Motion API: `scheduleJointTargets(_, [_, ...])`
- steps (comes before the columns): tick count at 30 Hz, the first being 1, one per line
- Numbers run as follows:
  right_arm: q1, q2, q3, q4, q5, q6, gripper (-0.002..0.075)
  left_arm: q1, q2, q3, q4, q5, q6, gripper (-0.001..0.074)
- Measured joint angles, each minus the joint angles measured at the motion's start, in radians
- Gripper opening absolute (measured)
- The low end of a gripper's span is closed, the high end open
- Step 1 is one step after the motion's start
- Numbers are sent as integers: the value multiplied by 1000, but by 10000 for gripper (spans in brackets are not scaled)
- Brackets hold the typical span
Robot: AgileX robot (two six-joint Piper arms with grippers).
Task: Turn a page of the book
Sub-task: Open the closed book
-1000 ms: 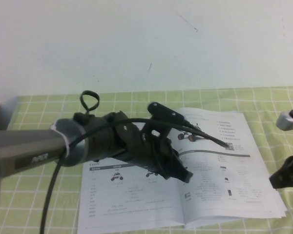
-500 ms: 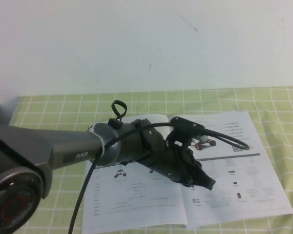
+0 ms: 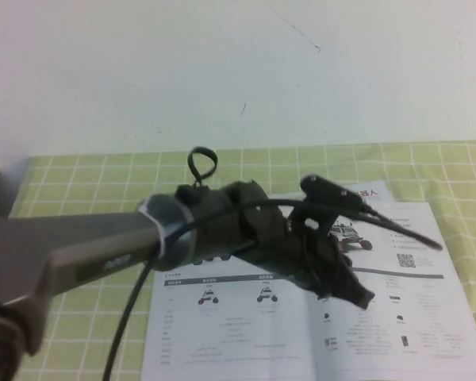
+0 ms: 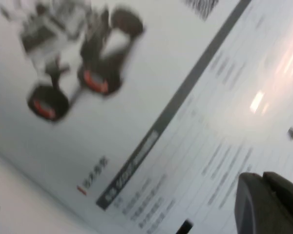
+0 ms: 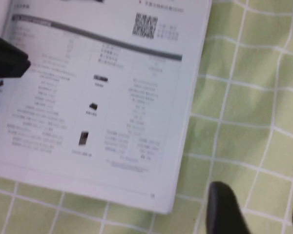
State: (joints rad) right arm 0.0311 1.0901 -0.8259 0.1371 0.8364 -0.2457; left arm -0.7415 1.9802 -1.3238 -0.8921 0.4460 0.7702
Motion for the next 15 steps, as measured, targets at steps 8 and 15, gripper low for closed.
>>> scheduleJointTargets(8, [0,237,0,171,-119,-130,425,75,-197,0,89,-17,-25,-4])
scheduleJointTargets(15, [0,436,0,206,-172,-174,387,171,-139,0,170,44,-74,-4])
